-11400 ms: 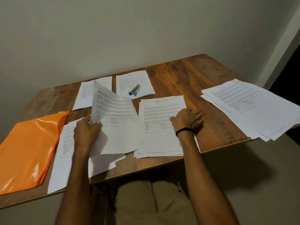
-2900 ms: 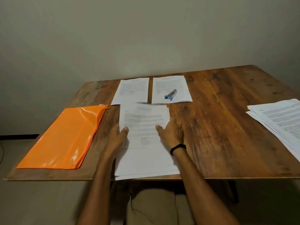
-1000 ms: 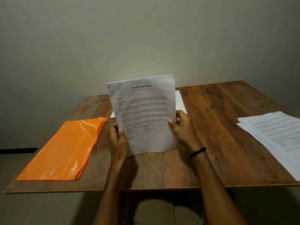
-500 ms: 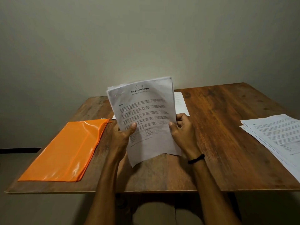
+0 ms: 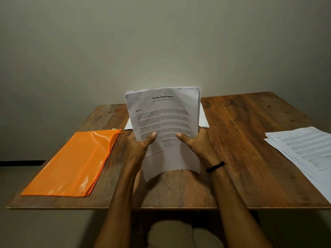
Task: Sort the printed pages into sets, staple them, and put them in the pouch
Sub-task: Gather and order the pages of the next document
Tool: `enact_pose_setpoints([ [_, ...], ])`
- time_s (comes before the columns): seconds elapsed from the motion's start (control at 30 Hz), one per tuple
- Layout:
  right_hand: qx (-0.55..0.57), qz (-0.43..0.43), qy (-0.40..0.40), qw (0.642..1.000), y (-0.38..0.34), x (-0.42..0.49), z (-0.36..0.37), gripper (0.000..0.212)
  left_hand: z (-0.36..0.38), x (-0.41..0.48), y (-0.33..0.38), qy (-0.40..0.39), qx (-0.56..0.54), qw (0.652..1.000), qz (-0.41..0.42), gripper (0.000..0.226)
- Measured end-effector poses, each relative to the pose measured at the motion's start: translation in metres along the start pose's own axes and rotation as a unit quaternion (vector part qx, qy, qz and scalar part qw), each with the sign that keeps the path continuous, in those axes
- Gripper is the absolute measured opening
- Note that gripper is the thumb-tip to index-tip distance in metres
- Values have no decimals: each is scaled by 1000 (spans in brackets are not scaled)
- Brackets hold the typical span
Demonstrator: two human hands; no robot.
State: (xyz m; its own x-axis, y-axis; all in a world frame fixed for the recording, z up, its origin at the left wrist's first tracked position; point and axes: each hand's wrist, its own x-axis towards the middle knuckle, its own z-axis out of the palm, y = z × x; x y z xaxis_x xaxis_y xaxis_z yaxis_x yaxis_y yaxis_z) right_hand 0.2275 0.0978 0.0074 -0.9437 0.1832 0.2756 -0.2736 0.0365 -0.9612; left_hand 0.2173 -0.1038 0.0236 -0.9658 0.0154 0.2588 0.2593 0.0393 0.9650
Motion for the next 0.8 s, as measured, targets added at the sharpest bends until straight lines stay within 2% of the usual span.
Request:
enact_pose_setpoints([
  [0.2, -12, -18, 54, 998, -4, 2, 1, 22, -3, 12, 2, -37, -62, 997, -20, 42],
  [0.37, -20, -25, 62, 998, -2, 3, 0, 23, -4, 16, 4, -59, -77, 995, -32, 52],
  [0.5, -34, -32, 71, 996, -2, 6, 0, 29, -3, 17, 6, -50, -30, 998, -15, 37],
  [0.63, -28, -43, 73, 996, -2, 10, -2, 28, -6, 21, 11, -50, 29, 998, 20, 42],
  [0.8, -49, -27, 68, 996, 14, 3, -2, 26, -4, 11, -4, -55, 47, 997, 2, 35],
])
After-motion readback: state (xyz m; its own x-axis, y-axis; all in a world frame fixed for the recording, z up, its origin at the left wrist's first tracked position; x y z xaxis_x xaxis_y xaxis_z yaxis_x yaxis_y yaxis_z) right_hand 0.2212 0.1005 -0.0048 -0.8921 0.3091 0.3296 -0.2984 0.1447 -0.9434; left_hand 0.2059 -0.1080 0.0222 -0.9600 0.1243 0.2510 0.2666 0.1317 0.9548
